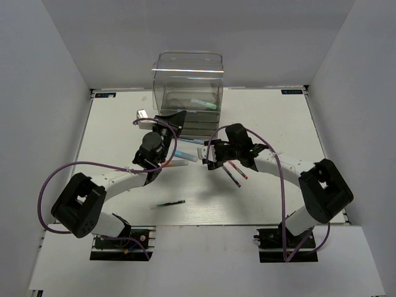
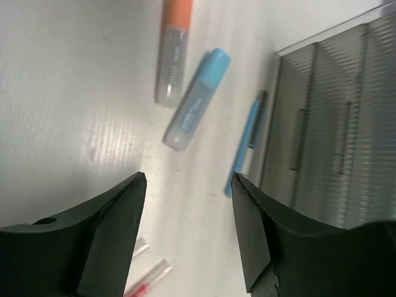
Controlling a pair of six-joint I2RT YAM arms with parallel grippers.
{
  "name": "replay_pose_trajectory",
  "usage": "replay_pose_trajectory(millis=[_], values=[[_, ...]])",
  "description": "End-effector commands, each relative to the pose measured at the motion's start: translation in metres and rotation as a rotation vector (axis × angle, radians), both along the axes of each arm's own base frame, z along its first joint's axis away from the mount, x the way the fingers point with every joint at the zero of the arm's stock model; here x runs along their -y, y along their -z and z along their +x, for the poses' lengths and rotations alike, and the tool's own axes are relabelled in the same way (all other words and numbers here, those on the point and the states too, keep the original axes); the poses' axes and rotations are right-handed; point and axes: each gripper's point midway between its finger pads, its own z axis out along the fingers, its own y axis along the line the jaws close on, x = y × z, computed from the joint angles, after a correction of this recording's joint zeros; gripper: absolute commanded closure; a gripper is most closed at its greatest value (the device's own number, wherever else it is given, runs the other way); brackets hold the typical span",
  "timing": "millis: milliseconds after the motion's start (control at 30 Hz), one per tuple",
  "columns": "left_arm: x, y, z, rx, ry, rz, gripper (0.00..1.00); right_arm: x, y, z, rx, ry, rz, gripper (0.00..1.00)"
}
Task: Sort the stationery into containers
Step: Pick up the pen from the center of the board.
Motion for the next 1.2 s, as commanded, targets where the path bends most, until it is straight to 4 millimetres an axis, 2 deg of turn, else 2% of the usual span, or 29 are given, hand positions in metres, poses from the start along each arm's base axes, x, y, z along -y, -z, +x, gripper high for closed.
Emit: replay_pose_trajectory(millis=[0, 200, 467, 767, 800, 933, 1000, 1167], values=[[-0.002, -0.019, -0.006, 0.050, 0.007, -0.040, 1.00, -0.007, 0.011, -0.014, -0.180, -0.005, -0.002, 0.36], [-0.003, -0.020, -0.007, 0.048, 0.007, -0.039, 1.00, -0.017, 0.028, -0.013, -0.290, 0.008, -0.022, 0.36], [-0.003, -0.021, -0.008, 0.047, 0.007, -0.038, 1.00, -0.034, 0.047, 0.012, -0.367, 0.121, -0.046, 0.39], [-0.006, -0.019, -0.006, 0.038, -0.001, -0.041, 1.00, -0.042, 0.070, 0.025, -0.408, 0.195, -0.077, 0.39], [-0.006, -0.019, -0.006, 0.038, -0.001, -0.041, 1.00, -0.046, 0.067, 0.033, -0.388, 0.198, -0.057, 0.39], [-0.004, -0.020, -0.005, 0.039, 0.008, -0.040, 1.00, -0.047, 0.073, 0.039, -0.390, 0.226, -0.068, 0.38], [-0.003, -0.016, -0.003, 0.031, 0.008, -0.035, 1.00, -0.049, 0.075, 0.041, -0.395, 0.232, -0.066, 0.38], [-0.002, -0.021, -0.003, 0.036, 0.010, -0.049, 1.00, -0.054, 0.079, 0.044, -0.391, 0.255, -0.062, 0.41]])
